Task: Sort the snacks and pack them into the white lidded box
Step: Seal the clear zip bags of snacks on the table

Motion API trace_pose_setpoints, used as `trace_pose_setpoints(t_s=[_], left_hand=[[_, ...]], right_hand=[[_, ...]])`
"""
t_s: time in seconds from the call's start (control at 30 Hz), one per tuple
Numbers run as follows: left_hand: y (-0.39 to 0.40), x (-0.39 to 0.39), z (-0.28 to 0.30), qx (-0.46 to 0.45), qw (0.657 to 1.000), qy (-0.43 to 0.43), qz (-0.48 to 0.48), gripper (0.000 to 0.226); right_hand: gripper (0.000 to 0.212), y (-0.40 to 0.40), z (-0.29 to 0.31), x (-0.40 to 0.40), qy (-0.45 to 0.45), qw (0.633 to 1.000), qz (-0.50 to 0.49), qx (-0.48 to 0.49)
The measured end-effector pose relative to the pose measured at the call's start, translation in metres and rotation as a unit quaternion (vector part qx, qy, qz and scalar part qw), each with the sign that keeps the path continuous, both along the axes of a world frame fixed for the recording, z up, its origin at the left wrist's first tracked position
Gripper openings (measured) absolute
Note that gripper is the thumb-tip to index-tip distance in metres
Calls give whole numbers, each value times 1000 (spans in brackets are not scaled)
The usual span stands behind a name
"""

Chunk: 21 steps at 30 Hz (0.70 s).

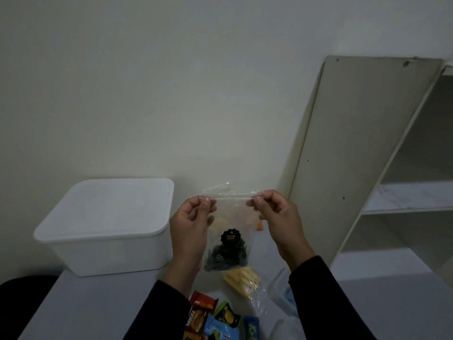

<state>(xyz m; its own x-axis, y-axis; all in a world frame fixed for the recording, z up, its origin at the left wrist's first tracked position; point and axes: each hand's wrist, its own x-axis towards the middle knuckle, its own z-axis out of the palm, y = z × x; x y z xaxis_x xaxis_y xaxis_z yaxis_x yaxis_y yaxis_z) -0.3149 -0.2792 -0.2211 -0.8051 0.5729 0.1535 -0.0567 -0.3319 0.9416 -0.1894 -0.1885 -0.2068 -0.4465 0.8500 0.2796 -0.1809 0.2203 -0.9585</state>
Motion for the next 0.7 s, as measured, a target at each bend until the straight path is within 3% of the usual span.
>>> trace_pose_setpoints(t_s=[0.17, 0.37, 0.53, 0.7], left_hand=[[3, 7, -3, -22, 998, 36, 43, 19], [1, 10, 0, -23, 998, 18, 63, 18], [-2, 11, 0, -59, 996, 62, 31, 16], [-3, 8, 1, -78, 989, 108, 57, 18]], right_hand=[[26, -1, -3, -2, 10, 999, -24, 34], [20, 1, -1, 2, -12, 999, 22, 20], [25, 2, 0, 3, 12, 999, 22, 26], [18, -1, -1, 3, -15, 998, 66, 15]])
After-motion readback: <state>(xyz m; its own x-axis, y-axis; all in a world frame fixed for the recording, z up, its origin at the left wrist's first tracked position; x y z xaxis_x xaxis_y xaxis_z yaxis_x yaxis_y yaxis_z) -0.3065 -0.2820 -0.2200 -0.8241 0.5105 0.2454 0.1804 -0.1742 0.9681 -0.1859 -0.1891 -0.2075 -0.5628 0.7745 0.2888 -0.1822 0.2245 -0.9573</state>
